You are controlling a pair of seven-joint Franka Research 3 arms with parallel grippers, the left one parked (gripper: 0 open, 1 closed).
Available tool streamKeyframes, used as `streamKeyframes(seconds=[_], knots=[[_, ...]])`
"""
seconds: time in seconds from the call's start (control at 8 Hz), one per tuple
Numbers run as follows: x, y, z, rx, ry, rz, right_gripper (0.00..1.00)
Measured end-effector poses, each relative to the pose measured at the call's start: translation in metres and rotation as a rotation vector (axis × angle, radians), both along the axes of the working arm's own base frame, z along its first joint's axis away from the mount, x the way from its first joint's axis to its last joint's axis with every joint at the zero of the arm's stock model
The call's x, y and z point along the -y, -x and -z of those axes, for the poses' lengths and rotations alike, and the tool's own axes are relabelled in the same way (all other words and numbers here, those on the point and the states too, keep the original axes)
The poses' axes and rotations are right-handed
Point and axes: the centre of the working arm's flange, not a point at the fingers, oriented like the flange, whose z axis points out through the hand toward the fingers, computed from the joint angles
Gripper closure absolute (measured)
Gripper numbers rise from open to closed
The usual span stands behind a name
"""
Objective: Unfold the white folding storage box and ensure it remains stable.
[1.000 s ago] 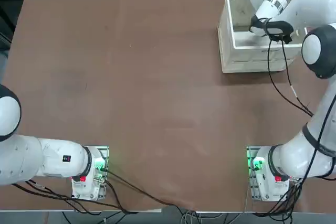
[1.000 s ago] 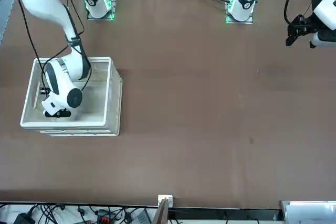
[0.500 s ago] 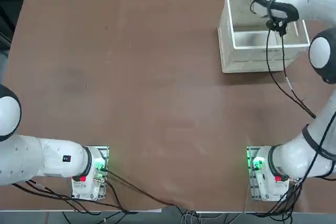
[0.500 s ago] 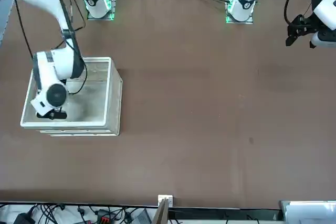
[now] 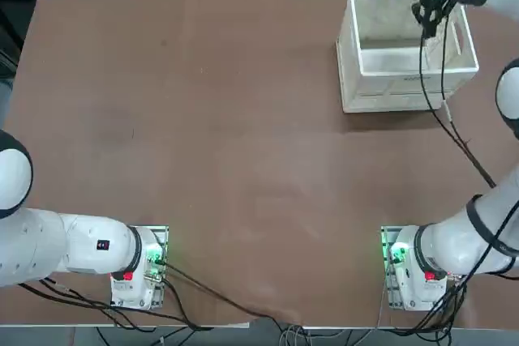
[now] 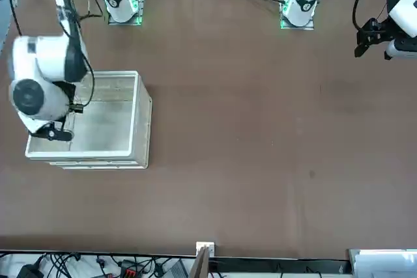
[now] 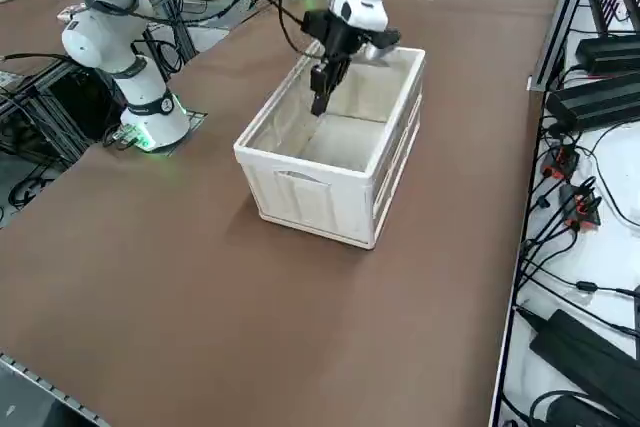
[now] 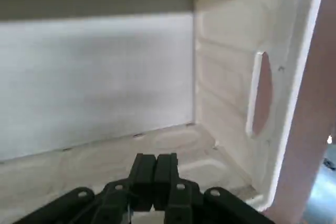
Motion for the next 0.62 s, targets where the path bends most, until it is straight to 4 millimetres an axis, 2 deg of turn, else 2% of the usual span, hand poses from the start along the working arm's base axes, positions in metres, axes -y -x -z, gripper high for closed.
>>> streamKeyframes(seconds=[0.38,0.5,0.62], knots=[[0.016,0.005,-0.081,0.102,-0.173,-0.032,0.96],[0.027,0.009,-0.106,0.137,-0.235,-0.04,0.85],[0.039,0.016,-0.129,0.158,-0.27,-0.043,0.65]])
